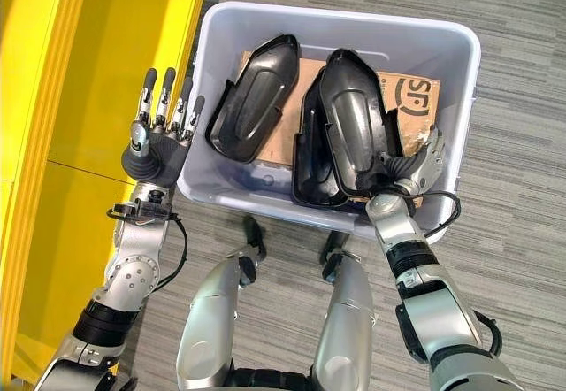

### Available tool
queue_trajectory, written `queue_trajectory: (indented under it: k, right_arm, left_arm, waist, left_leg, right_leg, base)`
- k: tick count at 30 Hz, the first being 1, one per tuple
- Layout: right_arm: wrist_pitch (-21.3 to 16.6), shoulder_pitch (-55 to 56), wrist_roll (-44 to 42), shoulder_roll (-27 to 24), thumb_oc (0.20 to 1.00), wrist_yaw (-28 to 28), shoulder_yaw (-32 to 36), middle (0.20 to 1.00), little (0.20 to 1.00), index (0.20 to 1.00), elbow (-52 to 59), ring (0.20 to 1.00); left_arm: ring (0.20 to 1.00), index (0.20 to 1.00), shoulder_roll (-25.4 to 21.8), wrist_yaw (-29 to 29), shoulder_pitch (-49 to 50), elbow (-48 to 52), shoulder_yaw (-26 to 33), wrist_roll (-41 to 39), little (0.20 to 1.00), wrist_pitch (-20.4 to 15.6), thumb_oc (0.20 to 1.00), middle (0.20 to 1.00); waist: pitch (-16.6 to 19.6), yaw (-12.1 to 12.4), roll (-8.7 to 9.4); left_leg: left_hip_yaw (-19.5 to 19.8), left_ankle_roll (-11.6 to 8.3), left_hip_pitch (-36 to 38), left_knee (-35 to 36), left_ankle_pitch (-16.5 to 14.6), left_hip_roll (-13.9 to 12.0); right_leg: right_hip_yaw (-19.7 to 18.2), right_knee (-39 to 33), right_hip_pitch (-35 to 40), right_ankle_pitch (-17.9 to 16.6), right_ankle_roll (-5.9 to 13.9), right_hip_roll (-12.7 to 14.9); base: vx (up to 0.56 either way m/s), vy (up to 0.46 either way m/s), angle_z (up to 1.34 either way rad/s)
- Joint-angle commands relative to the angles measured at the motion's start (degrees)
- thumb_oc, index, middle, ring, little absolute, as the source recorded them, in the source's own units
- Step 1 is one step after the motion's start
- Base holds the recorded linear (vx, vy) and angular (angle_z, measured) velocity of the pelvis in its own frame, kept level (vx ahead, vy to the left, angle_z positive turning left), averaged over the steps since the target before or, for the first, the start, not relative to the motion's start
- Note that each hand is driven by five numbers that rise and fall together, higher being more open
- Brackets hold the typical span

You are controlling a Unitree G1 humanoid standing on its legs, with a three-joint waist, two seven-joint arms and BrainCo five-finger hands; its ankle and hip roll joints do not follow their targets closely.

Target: Move parts from the plastic box to the shelf.

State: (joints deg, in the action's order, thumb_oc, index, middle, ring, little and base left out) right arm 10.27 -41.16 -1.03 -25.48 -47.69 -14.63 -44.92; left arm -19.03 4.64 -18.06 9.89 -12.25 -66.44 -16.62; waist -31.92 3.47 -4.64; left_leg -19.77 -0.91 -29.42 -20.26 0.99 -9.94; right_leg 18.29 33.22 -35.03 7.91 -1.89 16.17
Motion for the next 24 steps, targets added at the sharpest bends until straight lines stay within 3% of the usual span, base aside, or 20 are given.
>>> queue_trajectory:
  k: [1,5,10,18,24]
  right_arm:
    - [-0.09,-1.87,2.18,-2.64,1.000,1.04,-1.90,1.000,1.000,1.000,-2.22,1.000]
    - [-0.18,-3.34,4.14,-3.60,1.000,2.21,-3.17,1.000,1.000,1.000,-3.46,1.000]
    - [2.62,-4.85,7.45,-4.33,1.000,2.95,-5.32,1.000,1.000,1.000,-4.36,1.000]
    - [4.83,-5.67,5.32,-4.44,1.000,6.41,-6.86,1.000,1.000,1.000,-8.67,1.000]
    - [9.16,-5.89,11.26,-4.78,1.000,8.90,-9.41,1.000,1.000,1.000,-12.07,1.000]
  left_arm:
    - [1.000,1.000,-1.03,1.33,-0.33,2.46,-0.90,-0.95,1.000,-2.06,1.000,1.000]
    - [1.000,1.000,-1.31,1.55,-0.57,2.14,-1.01,-1.26,1.000,-1.79,1.000,1.000]
    - [1.000,1.000,-1.35,2.39,-0.54,1.96,-1.06,-1.36,1.000,-1.73,1.000,1.000]
    - [1.000,1.000,-1.56,4.01,-1.16,1.08,-1.04,-0.64,1.000,-1.52,1.000,1.000]
    - [1.000,1.000,-1.95,4.70,-1.45,0.56,-1.29,-2.10,1.000,-1.72,1.000,1.000]
  waist:
    - [2.12,0.28,-2.96]
    - [2.12,0.64,-3.00]
    - [2.12,1.04,-3.09]
    - [2.12,1.44,-3.22]
    - [2.12,1.85,-3.27]
  left_leg:
    - [3.99,-1.87,-1.48,0.82,-3.40,0.68]
    - [4.27,-1.92,-2.21,0.61,-3.24,0.79]
    - [4.49,-1.89,-2.92,0.54,-3.07,0.84]
    - [4.65,-1.88,-3.65,0.24,-3.09,0.75]
    - [4.82,-1.85,-4.08,-0.08,-3.01,0.66]
  right_leg:
    - [-1.21,6.60,-0.26,5.83,3.74,0.02]
    - [-0.93,6.86,-0.79,5.75,3.77,0.13]
    - [-0.85,7.06,-1.43,5.56,3.88,0.25]
    - [-0.58,7.53,-2.02,5.63,3.87,0.63]
    - [-0.32,8.02,-2.34,5.62,3.86,0.76]
  base:
    - [0.00,0.000,0.00]
    - [-0.01,-0.017,0.03]
    - [-0.01,-0.005,0.01]
    - [-0.01,-0.001,0.03]
    - [0.00,0.000,0.00]
